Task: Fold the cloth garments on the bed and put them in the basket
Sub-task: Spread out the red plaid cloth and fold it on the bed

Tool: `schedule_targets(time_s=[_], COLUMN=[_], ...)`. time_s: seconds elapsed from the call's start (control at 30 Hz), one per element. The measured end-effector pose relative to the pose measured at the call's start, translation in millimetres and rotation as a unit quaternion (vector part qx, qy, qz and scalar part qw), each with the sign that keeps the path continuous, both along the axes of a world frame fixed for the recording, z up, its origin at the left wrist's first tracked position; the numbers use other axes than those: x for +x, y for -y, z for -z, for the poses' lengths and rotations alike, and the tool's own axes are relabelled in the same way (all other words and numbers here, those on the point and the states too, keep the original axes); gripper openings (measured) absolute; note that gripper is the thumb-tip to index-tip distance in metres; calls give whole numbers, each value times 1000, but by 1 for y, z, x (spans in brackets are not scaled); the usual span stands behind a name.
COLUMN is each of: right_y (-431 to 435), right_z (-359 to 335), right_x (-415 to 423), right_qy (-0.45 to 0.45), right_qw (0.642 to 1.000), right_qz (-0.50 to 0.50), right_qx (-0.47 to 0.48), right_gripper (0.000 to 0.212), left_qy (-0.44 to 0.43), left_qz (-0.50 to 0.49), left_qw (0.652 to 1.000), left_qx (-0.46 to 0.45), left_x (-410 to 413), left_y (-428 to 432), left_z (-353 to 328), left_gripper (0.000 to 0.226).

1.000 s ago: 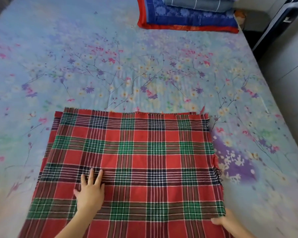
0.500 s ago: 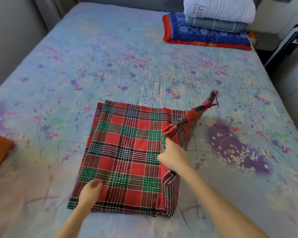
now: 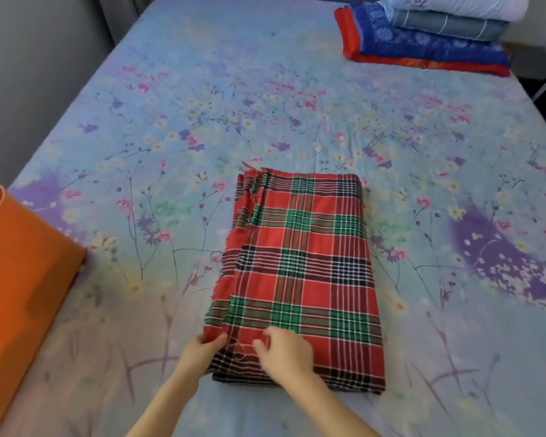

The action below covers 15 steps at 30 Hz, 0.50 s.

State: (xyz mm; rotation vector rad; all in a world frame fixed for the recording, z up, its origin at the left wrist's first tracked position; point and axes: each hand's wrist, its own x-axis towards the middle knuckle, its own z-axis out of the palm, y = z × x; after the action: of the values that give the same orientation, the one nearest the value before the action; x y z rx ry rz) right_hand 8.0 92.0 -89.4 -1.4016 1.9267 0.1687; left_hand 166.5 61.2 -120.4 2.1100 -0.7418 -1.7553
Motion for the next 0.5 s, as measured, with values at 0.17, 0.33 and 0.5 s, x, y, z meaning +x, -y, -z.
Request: schedule_targets(time_s=[0.17,0.33,0.5], right_y=[-61,-90,-96], right_z=[13,32,50], right_x=[-85,-125,-146], right_qy=[-211,-7,278], right_qw=[957,903,775], right_qz=[175,418,563], right_qx=[-95,-94,-74], right_gripper=[35,57,40], left_qy=[88,153,118], left_qz=[63,73,26], left_qw=[994,983,991], left_qx=[-32,-64,-57], left_x=[3,-4,-14], left_y=[-20,-31,-38], left_z=[13,21,18], left_gripper=[11,13,24])
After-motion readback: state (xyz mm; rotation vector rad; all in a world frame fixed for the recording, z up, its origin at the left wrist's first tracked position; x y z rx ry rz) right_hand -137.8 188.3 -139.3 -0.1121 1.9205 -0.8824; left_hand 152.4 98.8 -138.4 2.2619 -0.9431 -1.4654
